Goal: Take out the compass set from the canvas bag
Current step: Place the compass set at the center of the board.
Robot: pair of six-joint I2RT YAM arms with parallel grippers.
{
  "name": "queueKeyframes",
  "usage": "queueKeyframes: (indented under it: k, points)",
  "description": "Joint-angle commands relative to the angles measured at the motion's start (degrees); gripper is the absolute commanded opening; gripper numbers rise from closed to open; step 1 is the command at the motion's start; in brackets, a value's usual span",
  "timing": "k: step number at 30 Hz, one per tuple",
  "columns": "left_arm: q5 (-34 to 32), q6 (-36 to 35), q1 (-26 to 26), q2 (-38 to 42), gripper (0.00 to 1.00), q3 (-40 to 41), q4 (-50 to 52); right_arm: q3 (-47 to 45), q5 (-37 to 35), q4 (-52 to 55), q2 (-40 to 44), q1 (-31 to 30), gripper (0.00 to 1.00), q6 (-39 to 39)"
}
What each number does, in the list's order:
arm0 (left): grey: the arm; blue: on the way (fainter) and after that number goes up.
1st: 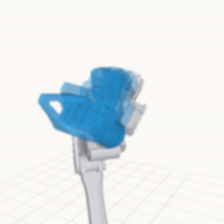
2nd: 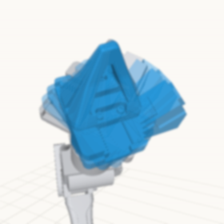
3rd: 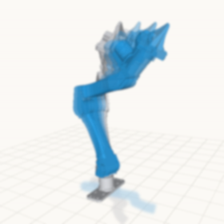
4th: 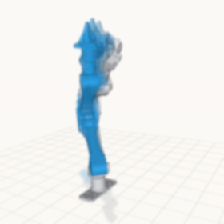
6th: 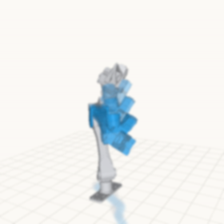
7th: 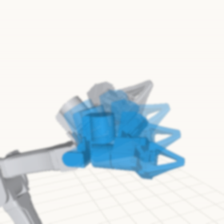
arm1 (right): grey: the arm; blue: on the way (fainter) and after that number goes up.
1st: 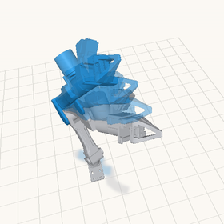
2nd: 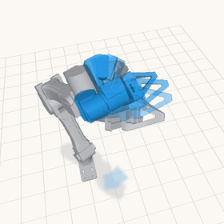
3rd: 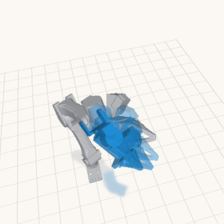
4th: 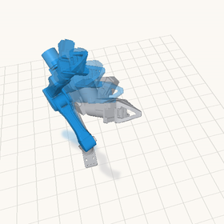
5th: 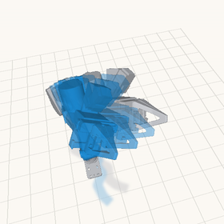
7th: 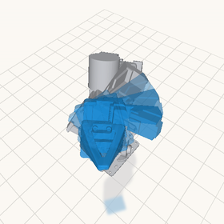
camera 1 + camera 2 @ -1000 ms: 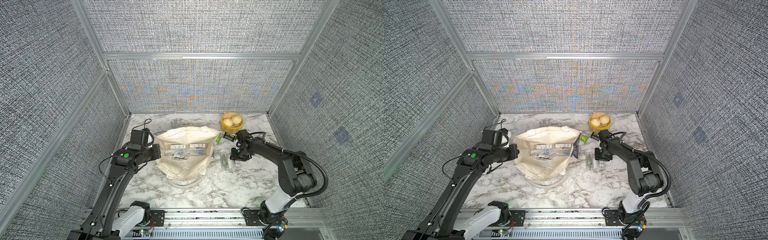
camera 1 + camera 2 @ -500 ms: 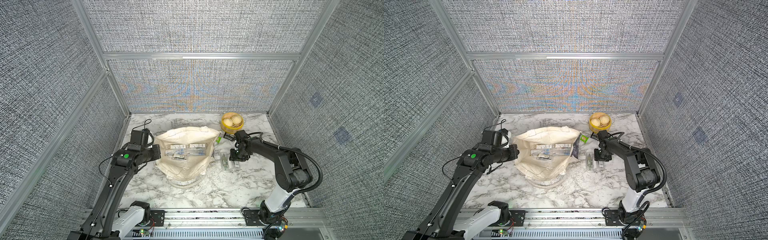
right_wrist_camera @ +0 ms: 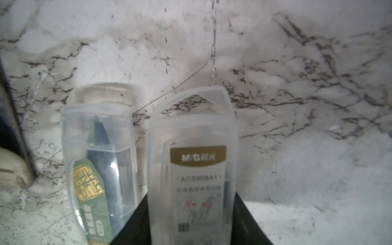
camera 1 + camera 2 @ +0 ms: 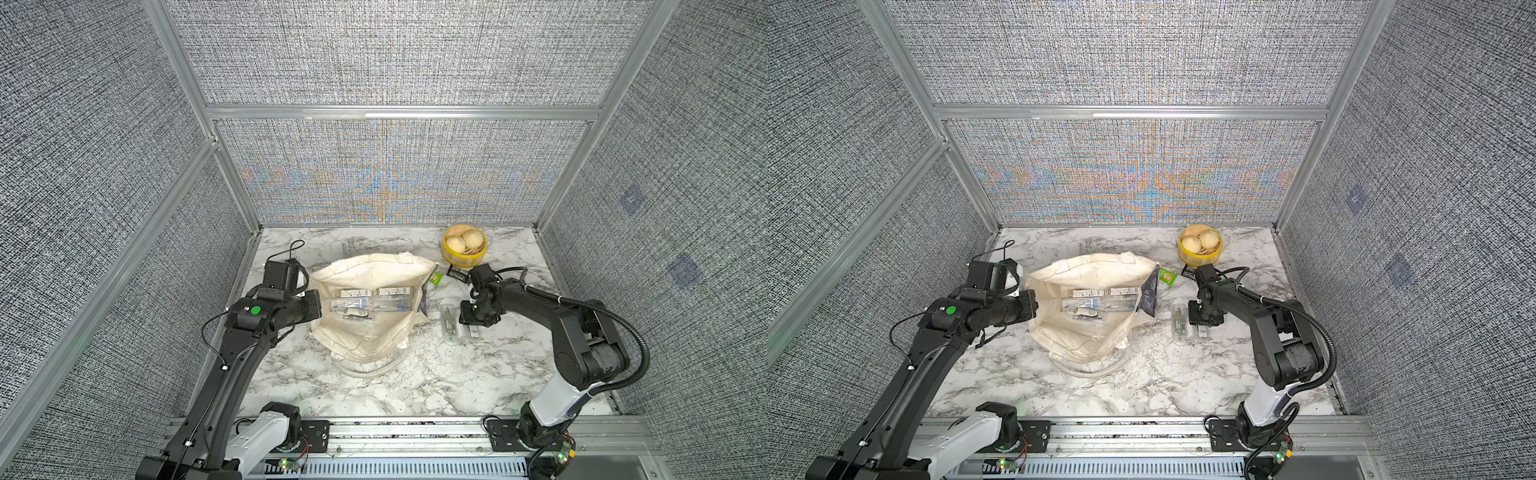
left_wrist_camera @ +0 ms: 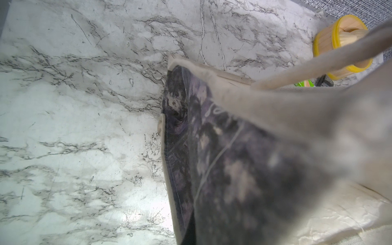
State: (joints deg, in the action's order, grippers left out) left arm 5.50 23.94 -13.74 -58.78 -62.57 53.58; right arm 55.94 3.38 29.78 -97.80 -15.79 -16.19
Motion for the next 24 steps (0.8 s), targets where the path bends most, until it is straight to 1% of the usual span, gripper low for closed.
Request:
queueKeyframes:
  k: [1,9,10,16,24]
  points:
    - [-0.98,-0.72,0.02,0.09,0.0,-0.81,-0.5,-1.29,-0.8,0.5,-0.79,-0.16,0.49,-1.3]
    - [-1.22,-0.94,0.02,1.71,0.0,-0.99,0.21,0.66,-0.93,2.46,-2.29,-0.27,0.53,-1.3]
    - [-1.28,-1.05,0.0,1.74,0.0,-0.98,0.04,2.37,-0.87,2.71,-2.32,-0.37,0.53,-1.22]
    - [-1.3,-1.56,-0.03,0.43,0.0,-2.09,-0.3,3.66,-1.61,4.05,-2.49,-1.04,0.56,-1.13]
    - [-0.78,-2.32,0.02,-0.62,0.0,-3.01,-0.82,4.25,-3.06,5.56,-1.75,-1.58,0.57,-1.13]
